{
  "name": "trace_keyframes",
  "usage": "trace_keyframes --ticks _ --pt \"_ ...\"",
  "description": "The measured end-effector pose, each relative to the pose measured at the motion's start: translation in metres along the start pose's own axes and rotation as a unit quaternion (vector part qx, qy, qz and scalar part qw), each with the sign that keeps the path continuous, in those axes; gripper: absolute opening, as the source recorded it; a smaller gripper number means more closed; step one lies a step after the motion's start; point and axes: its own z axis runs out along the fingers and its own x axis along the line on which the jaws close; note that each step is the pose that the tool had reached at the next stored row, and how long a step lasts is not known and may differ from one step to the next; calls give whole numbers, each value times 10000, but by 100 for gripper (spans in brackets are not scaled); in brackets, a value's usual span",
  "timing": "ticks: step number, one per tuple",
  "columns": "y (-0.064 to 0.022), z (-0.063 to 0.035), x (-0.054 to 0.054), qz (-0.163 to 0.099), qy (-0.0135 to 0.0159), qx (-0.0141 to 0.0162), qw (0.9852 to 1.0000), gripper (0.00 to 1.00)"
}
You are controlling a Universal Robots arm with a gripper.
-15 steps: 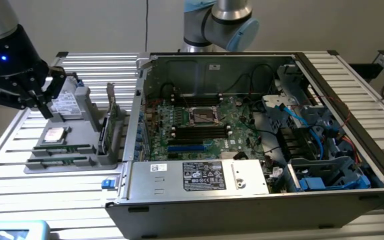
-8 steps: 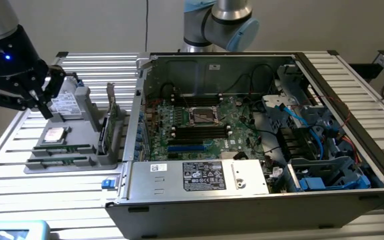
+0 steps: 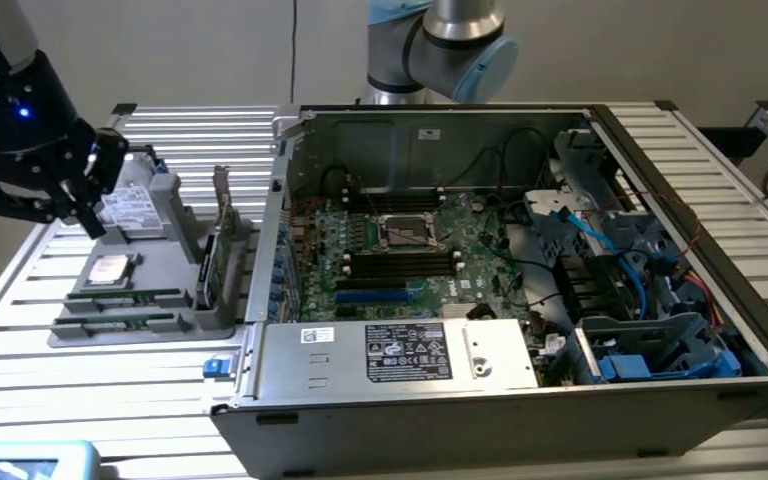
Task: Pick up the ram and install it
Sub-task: 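Pick up the ram and move it above insertion slot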
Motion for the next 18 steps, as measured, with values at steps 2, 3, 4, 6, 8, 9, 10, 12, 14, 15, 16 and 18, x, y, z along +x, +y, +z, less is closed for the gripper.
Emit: trace_keyframes --ticks 2,3,4,6,8,9,10,12,14,15,16,18 --pt "0 0 0 -180 10 -1 9998 11" --pt "0 1 0 -270 14 -2 9996 11" --pt "0 1 0 -368 19 -2 9993 11" --pt "-1 1 0 -548 30 -1 9985 11" --pt "-1 2 0 -732 42 -1 9973 11" --pt "0 2 0 -821 47 0 9966 11" --pt "0 2 0 -910 53 0 9958 11" --pt "0 3 0 -1089 65 2 9940 11" --pt "0 4 0 -1267 77 3 9919 11" --pt "0 4 0 -1359 84 4 9907 11" --pt "0 4 0 -1448 90 5 9894 11" --pt "0 4 0 -1628 103 9 9866 11"
